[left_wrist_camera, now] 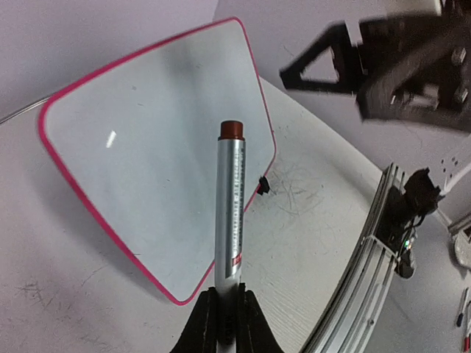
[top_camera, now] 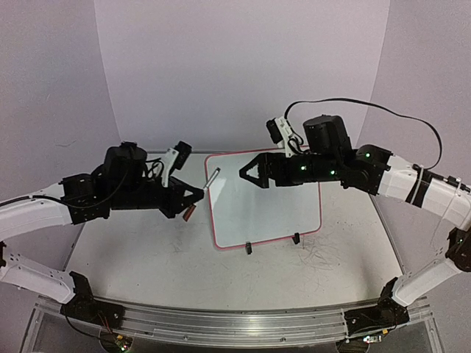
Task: Write a sentence on the whiteboard
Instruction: Pass from the left arm to the right
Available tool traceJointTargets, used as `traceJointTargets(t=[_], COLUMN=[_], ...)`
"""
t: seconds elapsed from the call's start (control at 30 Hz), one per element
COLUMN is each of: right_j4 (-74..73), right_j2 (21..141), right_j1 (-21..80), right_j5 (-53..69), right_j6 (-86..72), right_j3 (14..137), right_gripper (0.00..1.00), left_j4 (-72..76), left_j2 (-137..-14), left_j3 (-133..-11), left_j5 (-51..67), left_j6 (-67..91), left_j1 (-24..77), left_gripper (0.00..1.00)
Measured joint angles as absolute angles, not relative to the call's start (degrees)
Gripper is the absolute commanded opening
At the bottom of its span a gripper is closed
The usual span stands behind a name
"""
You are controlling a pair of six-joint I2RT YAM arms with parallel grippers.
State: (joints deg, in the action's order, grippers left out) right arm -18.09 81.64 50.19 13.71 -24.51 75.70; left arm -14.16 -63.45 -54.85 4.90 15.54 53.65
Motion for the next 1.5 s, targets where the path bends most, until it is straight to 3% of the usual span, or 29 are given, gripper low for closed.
traceJointTargets(t=[0.17, 0.37, 0.57, 0.73, 0.83, 0.97, 1.1, 1.17, 1.3, 1.37, 1.5], right_j4=[-15.7, -15.5, -14.2, -10.3, -7.6, -2.8, 2.2, 3.8, 5.1, 5.1, 4.9], right_j2=[81.6, 82.5, 87.1, 90.0, 90.1, 90.1, 89.8, 89.5, 88.1, 86.8, 84.3], right_j1=[45.4, 43.1, 43.2, 43.2, 43.2, 43.2, 43.1, 43.1, 43.0, 42.7, 41.5], right_j5=[26.3, 31.7, 37.4, 42.5, 44.9, 47.9, 49.5, 49.6, 48.7, 48.3, 47.3], right_j6=[-25.7, -25.5, -25.8, -27.8, -29.3, -31.4, -33.5, -34.2, -34.6, -34.6, -34.6], right_j3=[77.8, 75.8, 73.8, 71.2, 69.4, 67.3, 64.6, 63.4, 61.6, 60.3, 58.3], right_gripper=[0.86, 0.81, 0.58, 0.33, 0.11, 0.01, 0.00, 0.00, 0.00, 0.00, 0.00], left_j4=[-14.2, -13.9, -13.8, -13.9, -13.9, -14.5, -14.6, -14.8, -14.6, -14.0, -13.7], left_j2=[-73.4, -78.5, -79.7, -81.5, -82.1, -82.5, -82.6, -82.8, -82.9, -82.9, -82.2], left_j3=[-58.4, -63.0, -65.1, -65.4, -65.4, -65.4, -65.4, -65.4, -65.4, -65.4, -65.2], left_j5=[2.9, 2.4, 3.2, 3.6, 3.5, 3.3, 2.6, 2.5, 1.3, 0.1, 0.0], left_j6=[7.8, 0.7, -2.1, -3.1, -3.3, -4.1, -4.7, -4.7, -3.7, -2.1, 1.0], left_j1=[59.4, 60.1, 61.6, 62.6, 62.8, 62.9, 63.0, 63.1, 63.5, 63.3, 62.7], left_gripper=[0.00, 0.00, 0.00, 0.00, 0.00, 0.00, 0.00, 0.09, 0.54, 0.62, 0.65])
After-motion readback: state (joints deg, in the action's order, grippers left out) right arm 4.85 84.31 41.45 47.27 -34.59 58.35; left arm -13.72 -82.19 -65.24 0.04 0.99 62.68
